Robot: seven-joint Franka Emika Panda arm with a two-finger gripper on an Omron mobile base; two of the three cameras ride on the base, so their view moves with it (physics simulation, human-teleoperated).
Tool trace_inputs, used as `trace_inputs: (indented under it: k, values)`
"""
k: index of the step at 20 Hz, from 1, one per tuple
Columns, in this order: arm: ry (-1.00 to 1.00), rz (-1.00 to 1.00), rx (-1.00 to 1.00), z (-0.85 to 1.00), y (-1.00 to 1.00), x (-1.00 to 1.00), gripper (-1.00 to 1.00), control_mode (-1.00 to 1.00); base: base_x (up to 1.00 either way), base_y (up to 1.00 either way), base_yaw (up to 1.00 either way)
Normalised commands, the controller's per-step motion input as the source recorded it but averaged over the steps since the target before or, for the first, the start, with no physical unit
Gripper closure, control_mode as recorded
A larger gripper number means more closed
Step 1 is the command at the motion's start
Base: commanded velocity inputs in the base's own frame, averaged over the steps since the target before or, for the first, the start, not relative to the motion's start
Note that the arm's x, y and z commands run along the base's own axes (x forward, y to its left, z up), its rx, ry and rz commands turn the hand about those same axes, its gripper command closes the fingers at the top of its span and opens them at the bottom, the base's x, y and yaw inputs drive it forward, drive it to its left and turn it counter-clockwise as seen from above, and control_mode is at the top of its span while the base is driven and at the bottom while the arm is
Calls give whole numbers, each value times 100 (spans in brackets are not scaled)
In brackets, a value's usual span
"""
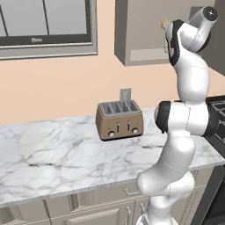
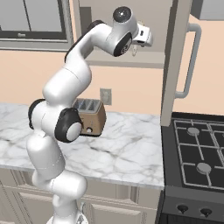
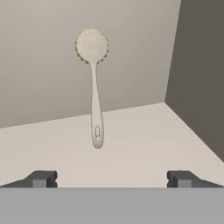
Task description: Pick up the sponge and dish brush from the sink, and place them back in the cabinet, and close the cabinet door.
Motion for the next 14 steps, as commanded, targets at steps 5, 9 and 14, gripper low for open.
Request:
trace_inputs:
  k: [5, 9, 14]
  values:
    - [0, 0, -3, 0, 23, -32, -100, -100, 0, 0, 0]
    - [0, 0, -3, 0, 29, -30, -100, -100, 0, 0, 0]
    - [0, 0, 0, 0, 18, -39, -100, -100, 0, 0, 0]
